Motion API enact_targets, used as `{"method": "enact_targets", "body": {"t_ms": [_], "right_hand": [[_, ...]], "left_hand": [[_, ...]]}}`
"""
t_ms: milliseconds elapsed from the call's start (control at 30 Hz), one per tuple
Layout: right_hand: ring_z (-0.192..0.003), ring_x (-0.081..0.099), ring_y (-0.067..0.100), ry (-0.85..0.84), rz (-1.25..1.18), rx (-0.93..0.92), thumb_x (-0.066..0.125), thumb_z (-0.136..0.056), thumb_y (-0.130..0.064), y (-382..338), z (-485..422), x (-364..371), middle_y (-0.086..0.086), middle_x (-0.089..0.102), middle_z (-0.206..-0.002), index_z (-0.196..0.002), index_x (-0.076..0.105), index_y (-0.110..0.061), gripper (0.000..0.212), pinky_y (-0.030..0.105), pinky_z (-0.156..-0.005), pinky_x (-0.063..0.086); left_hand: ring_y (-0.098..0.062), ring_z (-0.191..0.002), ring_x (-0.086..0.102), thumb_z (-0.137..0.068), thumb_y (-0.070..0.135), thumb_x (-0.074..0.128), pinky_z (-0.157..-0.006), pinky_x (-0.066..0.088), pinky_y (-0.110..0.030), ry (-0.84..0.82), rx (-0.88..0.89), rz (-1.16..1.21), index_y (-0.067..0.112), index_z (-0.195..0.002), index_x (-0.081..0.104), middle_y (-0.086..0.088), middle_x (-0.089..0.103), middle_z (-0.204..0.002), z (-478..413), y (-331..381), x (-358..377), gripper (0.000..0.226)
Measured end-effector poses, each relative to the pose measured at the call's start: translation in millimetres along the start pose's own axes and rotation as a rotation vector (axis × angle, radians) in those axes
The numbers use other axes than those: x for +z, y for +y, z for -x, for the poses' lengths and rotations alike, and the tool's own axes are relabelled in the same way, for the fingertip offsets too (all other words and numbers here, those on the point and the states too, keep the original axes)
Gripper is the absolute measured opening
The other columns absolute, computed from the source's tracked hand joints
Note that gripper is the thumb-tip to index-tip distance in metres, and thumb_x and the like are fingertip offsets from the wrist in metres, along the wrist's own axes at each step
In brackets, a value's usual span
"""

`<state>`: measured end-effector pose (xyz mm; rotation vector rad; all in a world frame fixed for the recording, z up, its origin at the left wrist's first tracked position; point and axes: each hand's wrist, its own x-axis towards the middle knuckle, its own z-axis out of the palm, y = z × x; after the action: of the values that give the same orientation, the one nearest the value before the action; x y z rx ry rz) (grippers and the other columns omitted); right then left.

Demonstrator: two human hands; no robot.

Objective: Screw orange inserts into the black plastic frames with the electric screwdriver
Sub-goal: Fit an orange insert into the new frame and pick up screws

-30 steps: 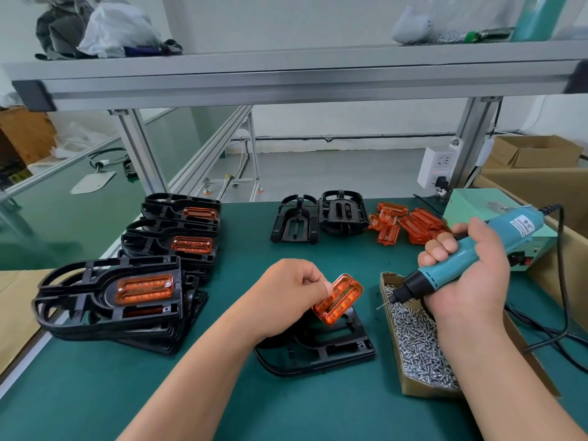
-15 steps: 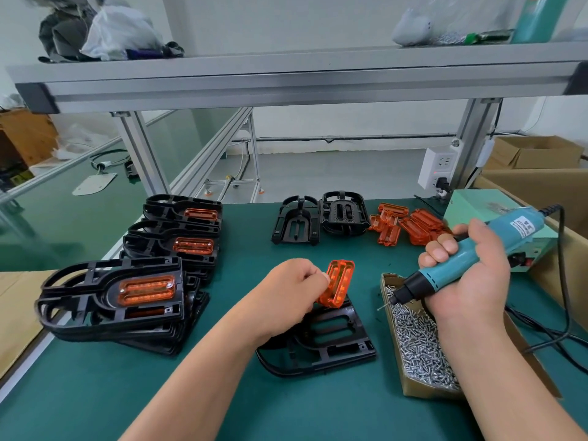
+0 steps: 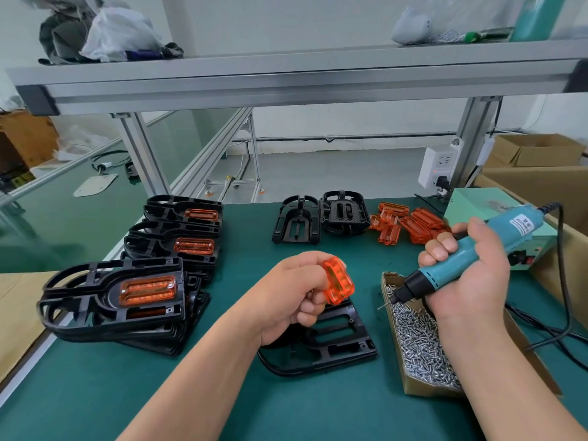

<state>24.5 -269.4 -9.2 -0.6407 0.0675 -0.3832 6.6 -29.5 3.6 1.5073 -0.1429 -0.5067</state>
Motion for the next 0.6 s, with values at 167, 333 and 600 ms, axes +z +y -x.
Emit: {"method": "enact_targets", "body": {"t_ms": [167, 333, 600], "right_hand": [[-0.058, 0.044, 0.011, 0.001, -0.007, 0.002, 0.059, -0.102, -0.029, 0, -1, 0, -0.003, 0.045, -0.069, -0.084, 0.057, -0.018, 0.021, 0.024, -0.056, 0.041], [-0.058, 0.045, 0.012, -0.003, -0.013, 0.011, 0.062, -0.100, -0.029, 1, -1, -1, -0.003, 0.046, -0.070, -0.083, 0.059, -0.019, 0.020, 0.024, -0.056, 0.042], [-0.058, 0.044, 0.011, -0.006, -0.007, 0.015, 0.061, -0.101, -0.030, 2, -1, -2, -0.004, 0.046, -0.070, -0.084, 0.058, -0.018, 0.021, 0.023, -0.056, 0.041]], "left_hand": [[-0.012, -0.049, 0.030, -0.093, 0.015, 0.044, -0.044, 0.023, -0.024, 0.186, 0.010, -0.212, 0.016, -0.094, 0.059, 0.003, 0.048, -0.061, -5, -4, -11, 0.015], [-0.014, -0.050, 0.030, -0.088, 0.030, 0.053, -0.045, 0.025, -0.023, 0.315, 0.058, -0.539, 0.009, -0.087, 0.066, 0.011, 0.043, -0.056, -6, -9, -18, 0.025], [-0.009, -0.045, 0.036, -0.082, 0.027, 0.047, -0.043, 0.033, -0.022, 0.199, 0.040, -0.591, 0.049, -0.105, 0.064, 0.015, 0.047, -0.054, -2, -11, -14, 0.036]]}}
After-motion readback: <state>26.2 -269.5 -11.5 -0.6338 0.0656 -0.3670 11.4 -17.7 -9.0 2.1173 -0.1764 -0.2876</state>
